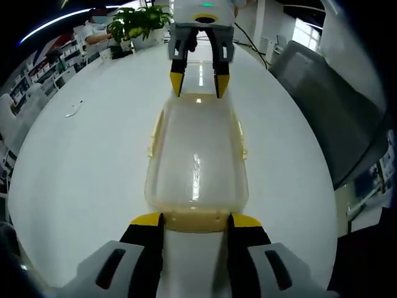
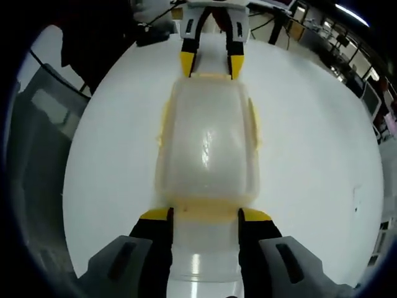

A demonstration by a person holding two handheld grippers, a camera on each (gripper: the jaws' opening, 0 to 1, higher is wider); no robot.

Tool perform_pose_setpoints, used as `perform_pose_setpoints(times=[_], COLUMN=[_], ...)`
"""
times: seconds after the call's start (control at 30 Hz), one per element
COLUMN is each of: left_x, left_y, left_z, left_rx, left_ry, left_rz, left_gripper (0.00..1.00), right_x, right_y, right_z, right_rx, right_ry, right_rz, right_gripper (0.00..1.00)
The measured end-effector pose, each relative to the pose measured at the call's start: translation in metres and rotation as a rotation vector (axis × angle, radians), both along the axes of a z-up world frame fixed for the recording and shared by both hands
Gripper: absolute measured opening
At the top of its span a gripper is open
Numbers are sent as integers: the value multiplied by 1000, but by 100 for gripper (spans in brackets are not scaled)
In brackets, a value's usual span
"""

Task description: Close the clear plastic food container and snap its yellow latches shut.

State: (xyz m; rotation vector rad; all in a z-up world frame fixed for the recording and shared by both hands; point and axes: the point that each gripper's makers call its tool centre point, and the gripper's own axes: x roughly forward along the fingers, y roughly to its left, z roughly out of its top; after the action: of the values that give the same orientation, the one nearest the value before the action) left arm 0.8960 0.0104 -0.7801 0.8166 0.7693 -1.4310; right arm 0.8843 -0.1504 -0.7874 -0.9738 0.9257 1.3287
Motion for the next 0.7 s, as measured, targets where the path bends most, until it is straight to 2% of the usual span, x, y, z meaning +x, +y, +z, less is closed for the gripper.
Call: perform_pose_setpoints(times=[0.3, 0.7], left_x=[1, -1], left_y=[0, 0], left_z=[-1, -1], left_rx=[24, 14], left_ry=[-2, -6], left_rz=[-14, -24], left_gripper=[35, 33], right_x=[1, 0], right_y=[2, 2], right_z=[-1, -1], right_rx=[-49, -39], right_ry=[5, 30], right_rz=[19, 6], right_gripper=[38, 36])
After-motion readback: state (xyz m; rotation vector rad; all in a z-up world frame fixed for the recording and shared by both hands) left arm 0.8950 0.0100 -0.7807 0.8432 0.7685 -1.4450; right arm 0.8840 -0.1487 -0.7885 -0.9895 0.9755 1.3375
